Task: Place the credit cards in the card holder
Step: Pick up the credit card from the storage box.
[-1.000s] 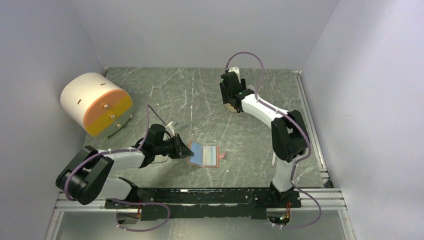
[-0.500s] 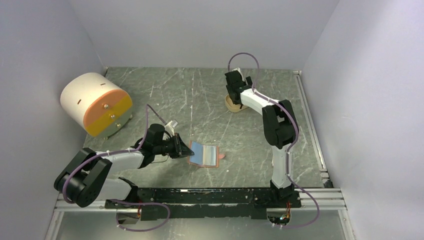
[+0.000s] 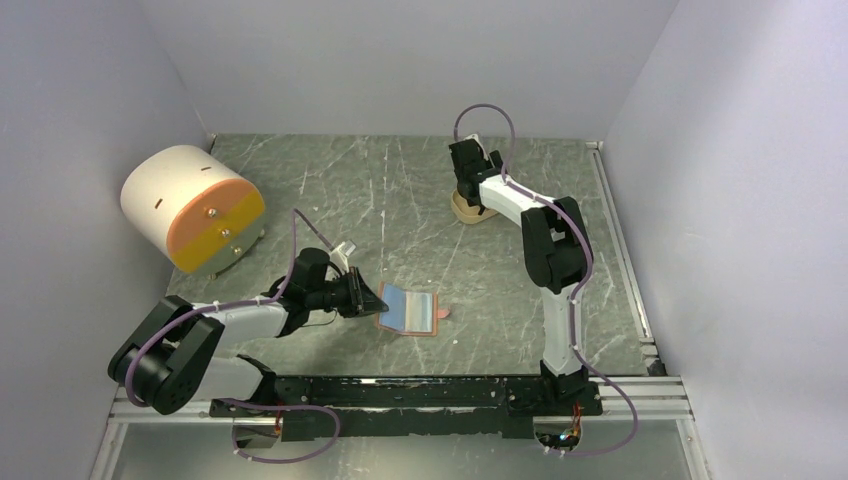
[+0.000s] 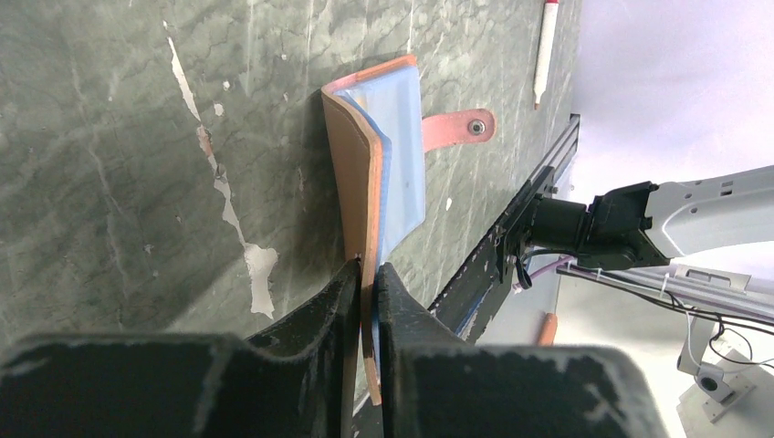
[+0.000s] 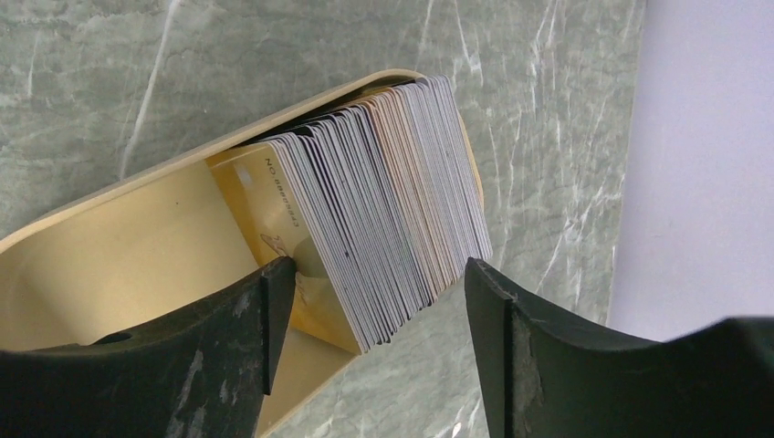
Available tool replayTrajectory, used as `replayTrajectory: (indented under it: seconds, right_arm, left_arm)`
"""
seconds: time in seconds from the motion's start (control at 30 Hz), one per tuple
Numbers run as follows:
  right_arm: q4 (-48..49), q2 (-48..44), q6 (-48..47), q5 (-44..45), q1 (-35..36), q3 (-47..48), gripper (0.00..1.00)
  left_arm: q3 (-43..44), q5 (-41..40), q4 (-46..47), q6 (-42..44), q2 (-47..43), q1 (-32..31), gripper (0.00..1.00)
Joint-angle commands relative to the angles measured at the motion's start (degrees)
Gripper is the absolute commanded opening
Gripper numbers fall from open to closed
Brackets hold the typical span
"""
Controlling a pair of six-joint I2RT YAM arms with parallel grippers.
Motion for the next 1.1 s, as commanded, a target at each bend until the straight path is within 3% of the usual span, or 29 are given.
replayTrajectory:
  seconds: [0.0,1.07]
  right_arm:
    - [0.46,0.39,-0.62,2.67,-0.64,0.83,0.69]
    - [-0.06,-2.24,0.26,-0.19,-0.85,2.11,0.41]
  left_arm:
    - [-0.25,1.62,2.31,0.42,-0.3,-0.13,0.16]
    - [-0.32,1.18,1.72,0.17,-1.1,-0.17,0.17]
